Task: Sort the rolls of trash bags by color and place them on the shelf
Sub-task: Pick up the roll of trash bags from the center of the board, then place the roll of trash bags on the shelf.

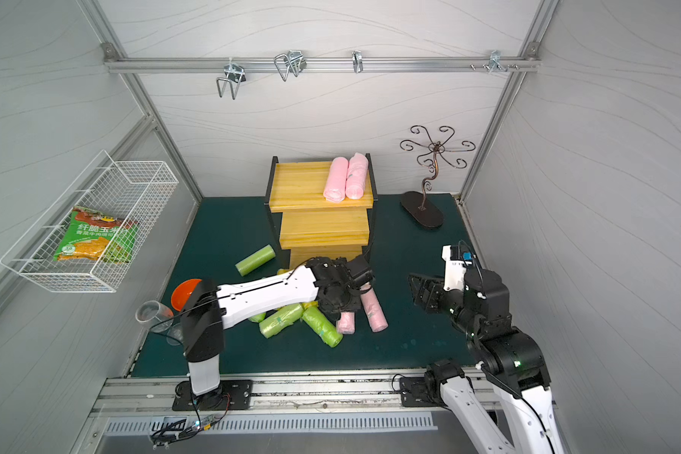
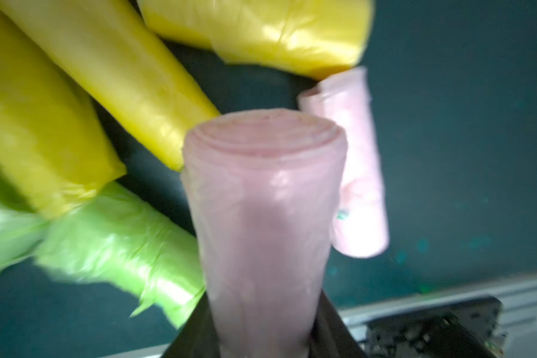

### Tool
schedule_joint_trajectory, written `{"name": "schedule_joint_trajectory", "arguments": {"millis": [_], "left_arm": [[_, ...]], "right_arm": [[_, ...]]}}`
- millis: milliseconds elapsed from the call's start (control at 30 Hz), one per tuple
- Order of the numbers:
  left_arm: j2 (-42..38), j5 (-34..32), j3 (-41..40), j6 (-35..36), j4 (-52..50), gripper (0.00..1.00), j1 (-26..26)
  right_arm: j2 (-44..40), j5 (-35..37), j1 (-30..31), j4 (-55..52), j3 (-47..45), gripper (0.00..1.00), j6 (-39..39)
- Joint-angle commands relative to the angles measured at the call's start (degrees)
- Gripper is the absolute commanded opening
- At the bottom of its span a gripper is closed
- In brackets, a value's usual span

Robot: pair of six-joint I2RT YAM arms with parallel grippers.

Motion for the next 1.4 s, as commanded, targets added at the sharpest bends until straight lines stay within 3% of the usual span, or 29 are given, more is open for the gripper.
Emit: {"name": "schedule_joint_trajectory", "arguments": {"millis": [0, 300, 500, 933, 1067, 1367], "left_arm": [[-7.3, -8.3, 8.9, 6.1, -8.3, 0.0, -0.4], [-11.3, -12.5, 30.2, 17.1, -18.4, 0.0, -0.5], [-14.0, -23.1, 35.3, 31.7, -11.2, 0.0, 0.9], [-1.9, -5.4, 48.5, 40.5, -11.1, 0.0, 25.1], [3.5, -2.4, 53.8, 41.0, -12.2, 0.0, 28.3], [6.5, -2.7, 54.0, 41.2, -7.9, 0.0, 31.4]], "right_arm": [[0.1, 2.1, 0.4, -0.9, 1.3, 0.75, -1.2], [0.4, 1.1, 0.4, -0.4, 0.6, 0.75, -0.7], [0.6, 0.3, 0.5, 0.1, -1.0, 0.74, -0.5], [-1.0, -1.1, 0.4, 0.4, -6.0, 0.74, 0.2], [-1.1, -1.5, 0.5, 0.6, -7.3, 0.74, 0.3], [-1.6, -2.2, 0.4, 0.5, -9.7, 0.74, 0.6]]}}
